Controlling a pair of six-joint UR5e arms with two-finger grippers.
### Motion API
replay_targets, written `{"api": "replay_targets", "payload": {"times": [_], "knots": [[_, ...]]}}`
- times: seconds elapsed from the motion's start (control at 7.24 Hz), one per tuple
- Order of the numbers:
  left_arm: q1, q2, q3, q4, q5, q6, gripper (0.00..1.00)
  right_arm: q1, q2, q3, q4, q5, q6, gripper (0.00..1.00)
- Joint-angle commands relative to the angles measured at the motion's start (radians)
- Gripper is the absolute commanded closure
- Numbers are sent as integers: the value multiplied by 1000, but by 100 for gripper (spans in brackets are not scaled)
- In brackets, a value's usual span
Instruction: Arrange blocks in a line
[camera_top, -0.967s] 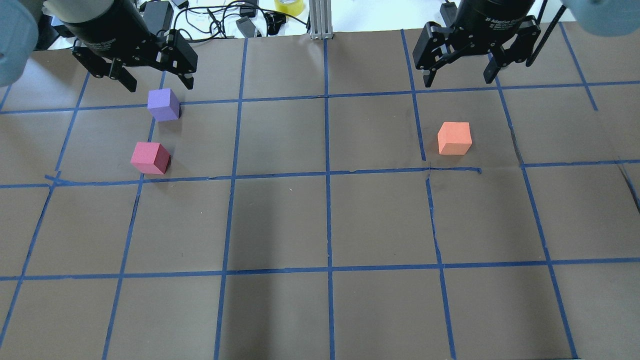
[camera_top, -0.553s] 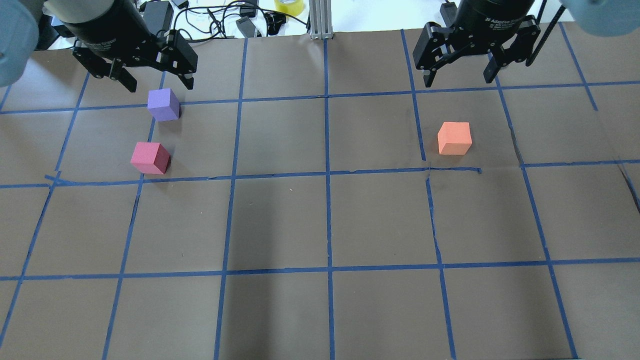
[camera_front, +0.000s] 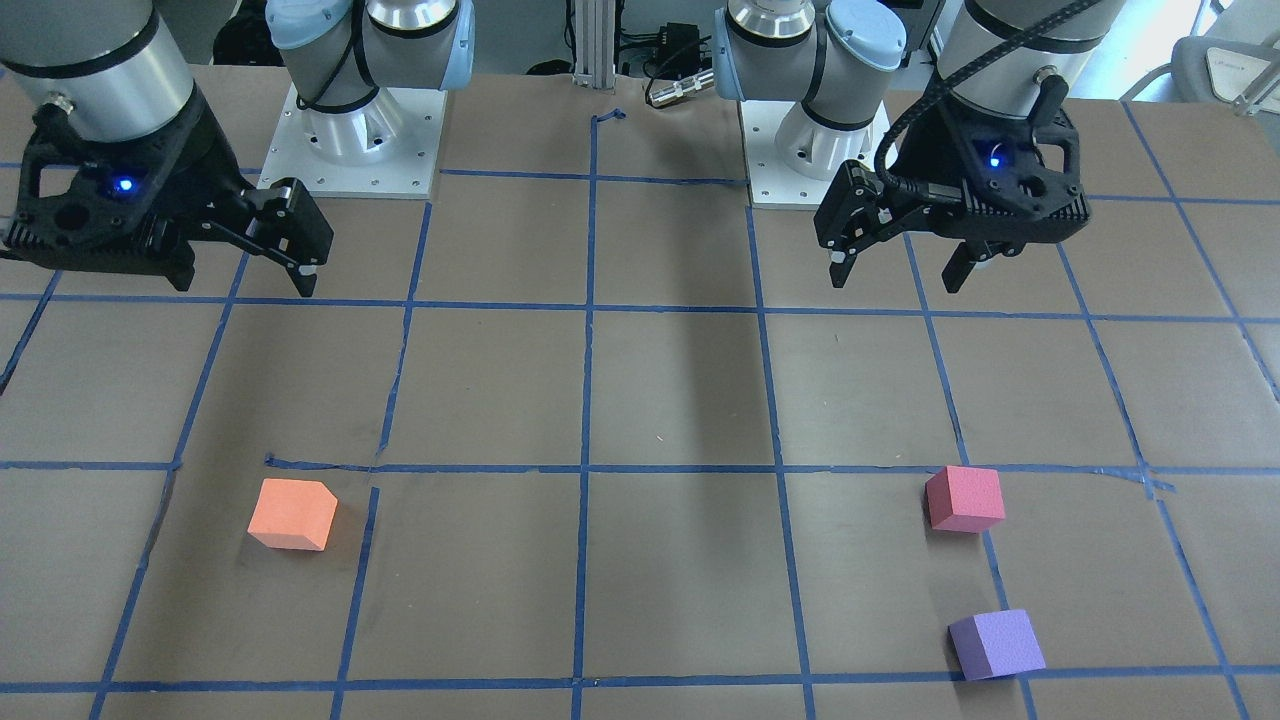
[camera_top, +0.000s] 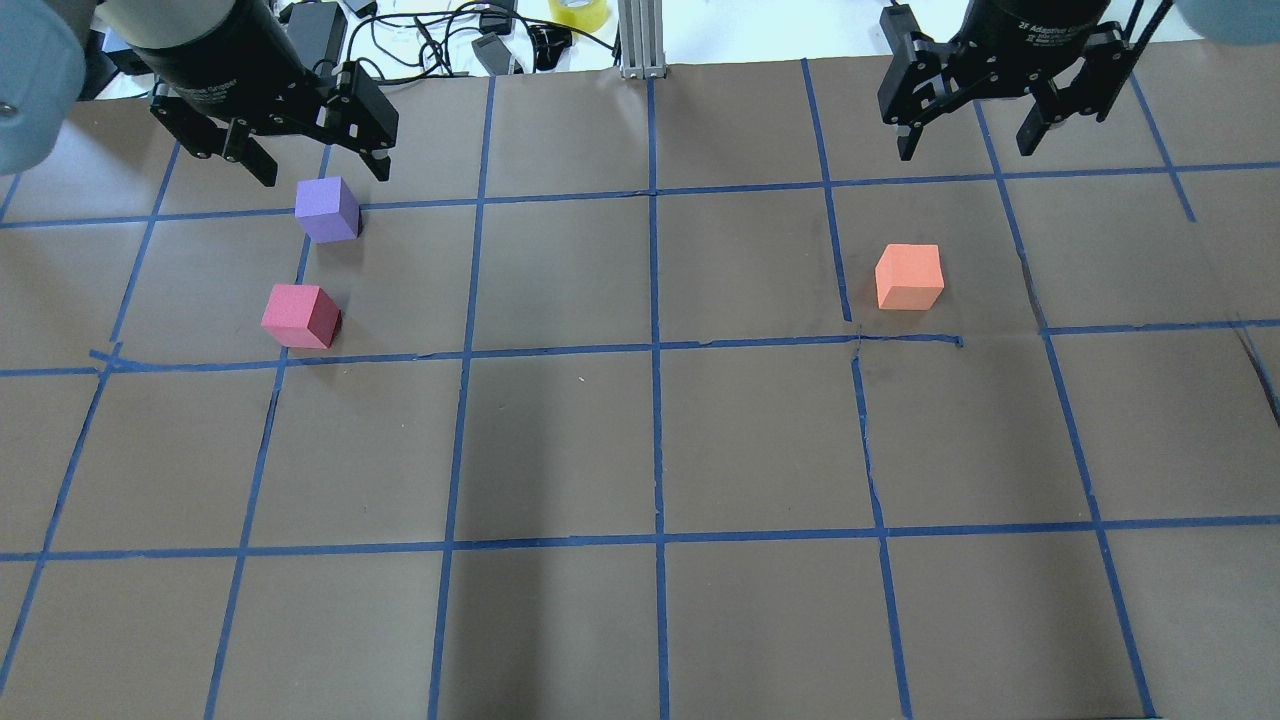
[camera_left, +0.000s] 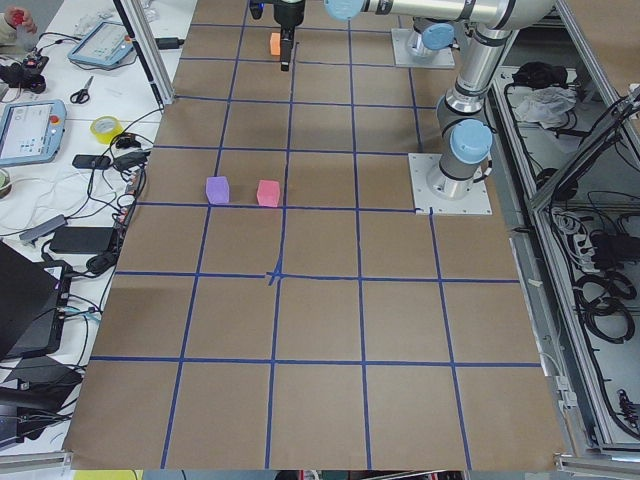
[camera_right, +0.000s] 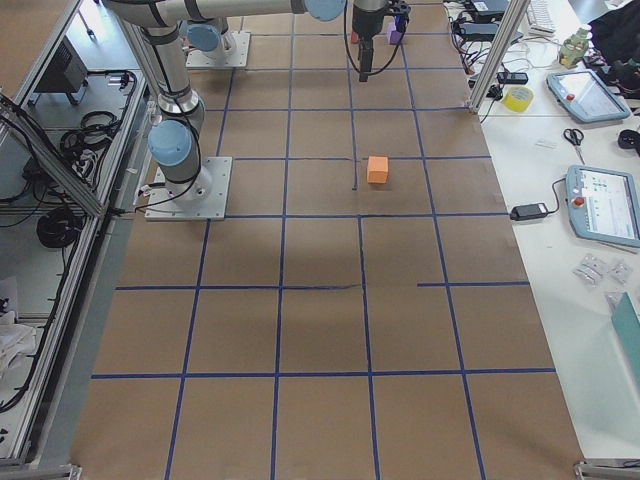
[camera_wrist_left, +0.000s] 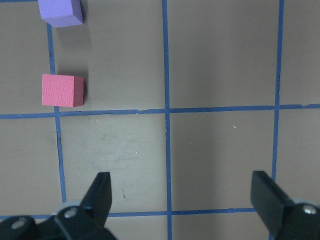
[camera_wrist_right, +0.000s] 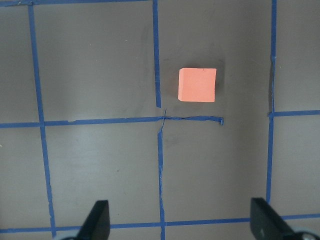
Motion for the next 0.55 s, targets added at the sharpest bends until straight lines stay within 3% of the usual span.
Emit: {"api": "replay_targets", "payload": {"times": [0.0,0.14,0.41], "knots": [[0,1,0,0,1,0,0,-16,108,8,-60,0,-9,0],[0,1,0,0,1,0,0,-16,139,45,-137,-2,-6,0],[0,2,-2,0,0,0,0,-31,173,211,-388,0,-52,0]]}}
